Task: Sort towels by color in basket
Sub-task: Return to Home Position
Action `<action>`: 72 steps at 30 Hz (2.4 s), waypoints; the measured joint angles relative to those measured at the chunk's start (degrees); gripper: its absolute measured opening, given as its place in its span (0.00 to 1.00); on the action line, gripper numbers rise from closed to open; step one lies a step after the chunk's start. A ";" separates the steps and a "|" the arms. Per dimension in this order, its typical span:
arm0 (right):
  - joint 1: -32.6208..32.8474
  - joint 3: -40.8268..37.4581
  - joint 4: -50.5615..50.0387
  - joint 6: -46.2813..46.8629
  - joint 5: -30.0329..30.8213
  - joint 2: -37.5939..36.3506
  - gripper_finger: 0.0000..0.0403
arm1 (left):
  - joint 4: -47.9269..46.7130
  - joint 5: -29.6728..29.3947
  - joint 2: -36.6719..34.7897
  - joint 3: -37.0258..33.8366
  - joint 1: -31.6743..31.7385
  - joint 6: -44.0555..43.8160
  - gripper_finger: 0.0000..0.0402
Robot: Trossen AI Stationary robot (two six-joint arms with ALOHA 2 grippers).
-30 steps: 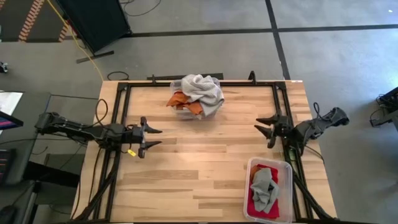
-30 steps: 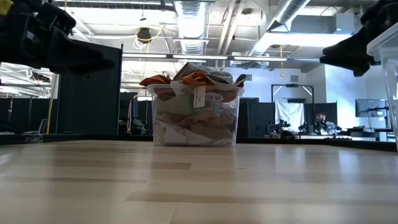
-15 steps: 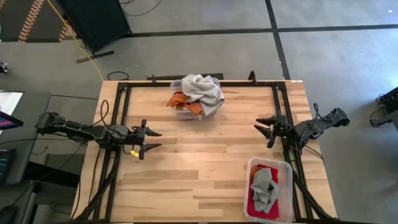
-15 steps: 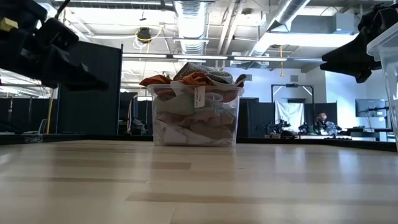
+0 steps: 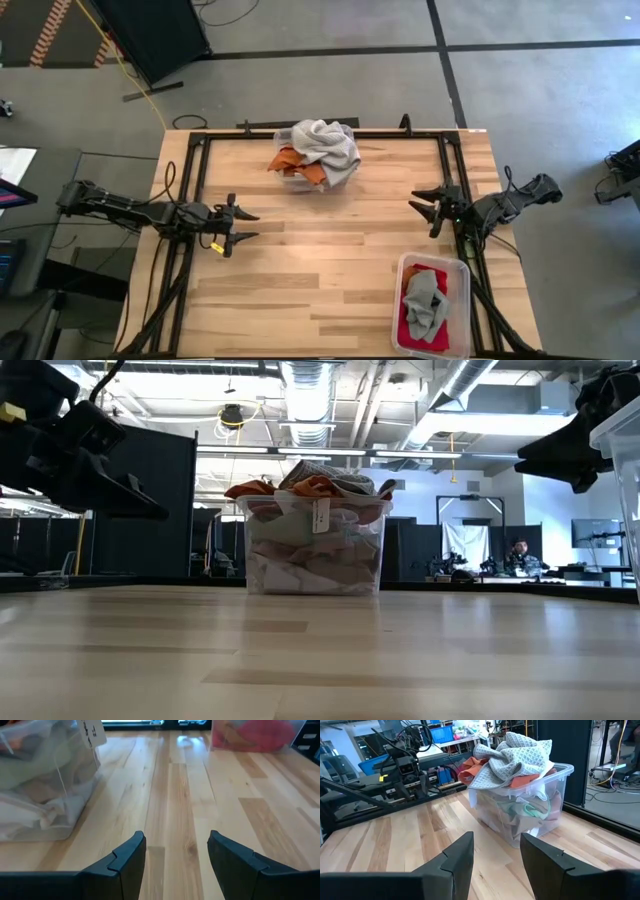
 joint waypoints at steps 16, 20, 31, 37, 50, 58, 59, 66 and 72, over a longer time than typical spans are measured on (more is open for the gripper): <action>0.00 0.02 0.00 0.02 0.00 0.00 0.47 | -2.41 -0.02 0.02 0.00 0.00 -0.03 0.51; 0.02 0.02 0.00 0.02 0.00 0.00 0.47 | -2.43 0.00 0.02 0.00 0.00 0.05 0.51; 0.02 0.02 0.00 0.02 0.00 0.00 0.47 | -2.50 -0.02 0.02 0.00 0.00 0.26 0.51; 0.02 0.02 0.00 0.02 0.00 0.00 0.47 | -2.50 0.00 0.02 0.00 0.00 0.26 0.51; 0.01 0.02 0.00 0.02 0.00 0.00 0.47 | -2.52 -0.02 0.02 0.00 0.00 0.28 0.51; 0.02 0.02 0.00 0.02 0.00 0.02 0.47 | -2.54 -0.02 0.02 0.00 0.00 0.28 0.51; 0.02 0.02 0.00 0.02 0.00 0.01 0.47 | -2.54 -0.02 0.02 0.00 0.00 0.30 0.51; 0.02 0.02 0.00 0.02 0.00 0.00 0.47 | -2.54 -0.02 0.02 0.00 0.00 0.30 0.51; 0.02 0.02 0.00 0.02 -0.02 0.02 0.47 | -2.54 -0.02 0.02 0.00 -0.01 0.29 0.51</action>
